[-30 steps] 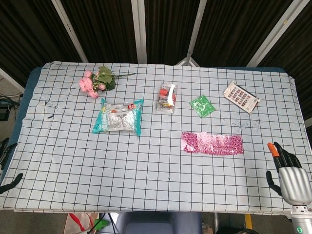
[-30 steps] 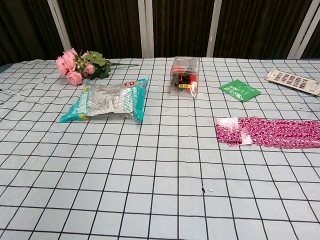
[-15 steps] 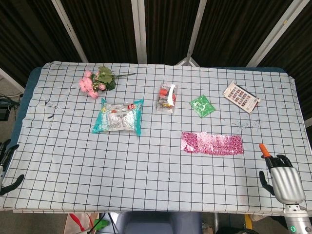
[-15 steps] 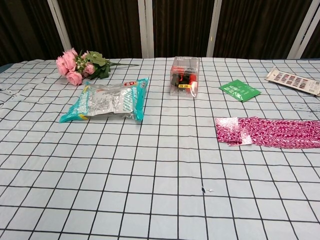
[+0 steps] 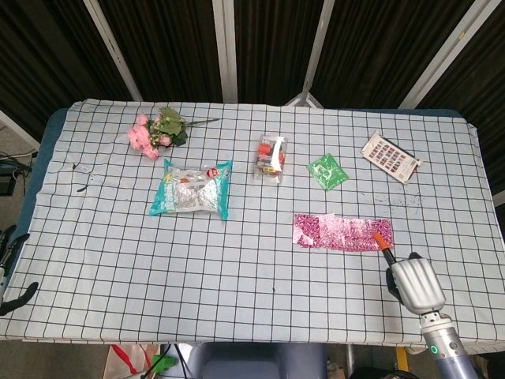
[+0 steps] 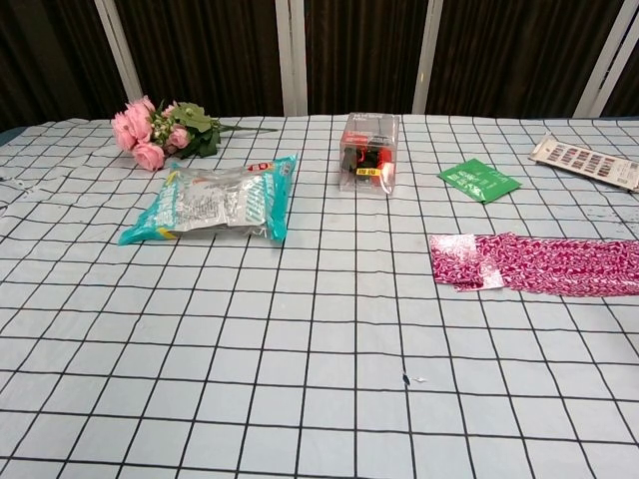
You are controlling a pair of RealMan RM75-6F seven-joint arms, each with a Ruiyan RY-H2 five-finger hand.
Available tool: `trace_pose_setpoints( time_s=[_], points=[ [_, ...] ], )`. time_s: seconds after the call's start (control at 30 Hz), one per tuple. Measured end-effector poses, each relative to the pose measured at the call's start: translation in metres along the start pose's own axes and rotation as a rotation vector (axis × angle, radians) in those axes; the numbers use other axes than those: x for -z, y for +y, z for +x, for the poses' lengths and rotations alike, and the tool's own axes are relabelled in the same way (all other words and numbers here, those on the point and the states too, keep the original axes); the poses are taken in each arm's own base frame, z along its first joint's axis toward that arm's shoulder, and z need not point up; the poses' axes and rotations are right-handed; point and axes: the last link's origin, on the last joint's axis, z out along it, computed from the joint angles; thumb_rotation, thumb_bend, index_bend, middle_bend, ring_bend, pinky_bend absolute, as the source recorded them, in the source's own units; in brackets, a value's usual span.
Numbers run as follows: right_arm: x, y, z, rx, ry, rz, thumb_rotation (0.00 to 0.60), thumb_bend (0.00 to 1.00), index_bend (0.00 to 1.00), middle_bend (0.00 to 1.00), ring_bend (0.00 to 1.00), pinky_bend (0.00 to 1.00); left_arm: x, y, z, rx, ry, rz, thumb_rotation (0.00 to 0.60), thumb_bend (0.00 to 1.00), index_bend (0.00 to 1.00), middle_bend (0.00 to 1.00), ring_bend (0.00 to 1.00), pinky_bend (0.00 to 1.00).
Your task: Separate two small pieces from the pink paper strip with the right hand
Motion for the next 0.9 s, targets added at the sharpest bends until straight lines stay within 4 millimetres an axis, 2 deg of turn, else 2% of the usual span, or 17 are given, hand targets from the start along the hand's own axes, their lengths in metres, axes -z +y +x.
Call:
trace_pose_setpoints(
  time_s=[0.27, 0.9],
  points=[
    [-0.028, -0.025, -0.011, 0.071, -0.098, 0.072, 0.6, 0.83, 0.11, 0.83, 0.81, 0.54, -0.001, 0.0, -0.001, -0.005, 0.0, 0.003, 0.6, 0.38, 0.14, 0.0, 0.0, 0.09],
    [-0.097, -0.087, -0.029, 0.164, -0.259, 0.11, 0.6, 0.84, 0.11, 0.84, 0.82, 0.54, -0.008, -0.003, -0.003, -0.007, -0.005, 0.029, 0.6, 0.38, 0.15, 0.0, 0.0, 0.09]
  ],
)
